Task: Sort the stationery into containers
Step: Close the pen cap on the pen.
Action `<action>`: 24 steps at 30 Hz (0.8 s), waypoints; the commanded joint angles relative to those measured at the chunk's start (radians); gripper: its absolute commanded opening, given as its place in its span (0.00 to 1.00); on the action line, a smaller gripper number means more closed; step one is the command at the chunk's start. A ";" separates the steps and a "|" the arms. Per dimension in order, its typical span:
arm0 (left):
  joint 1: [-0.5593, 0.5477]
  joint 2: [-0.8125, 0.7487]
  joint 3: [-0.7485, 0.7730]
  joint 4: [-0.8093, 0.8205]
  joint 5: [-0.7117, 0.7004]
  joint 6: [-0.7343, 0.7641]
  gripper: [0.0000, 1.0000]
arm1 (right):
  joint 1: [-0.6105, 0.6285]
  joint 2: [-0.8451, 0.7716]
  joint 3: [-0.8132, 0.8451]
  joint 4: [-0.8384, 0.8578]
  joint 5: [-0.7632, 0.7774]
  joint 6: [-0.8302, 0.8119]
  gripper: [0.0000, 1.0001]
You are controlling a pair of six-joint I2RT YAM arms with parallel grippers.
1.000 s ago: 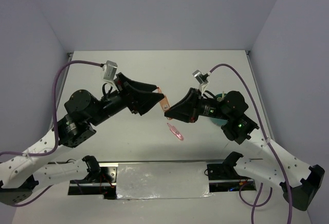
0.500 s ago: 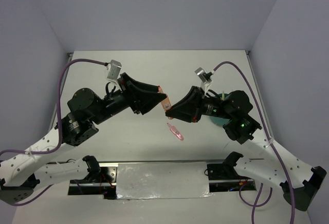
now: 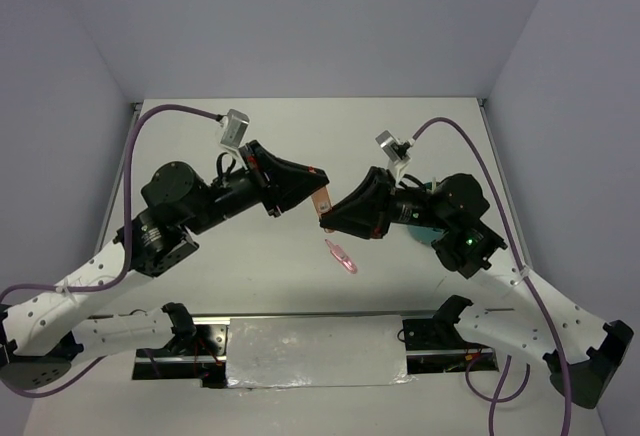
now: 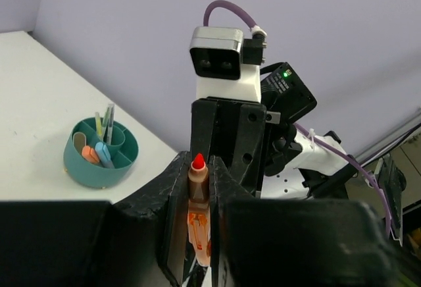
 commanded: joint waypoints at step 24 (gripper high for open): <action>0.103 0.011 0.004 0.058 0.026 -0.136 0.00 | 0.001 -0.022 0.015 0.026 0.165 0.123 0.68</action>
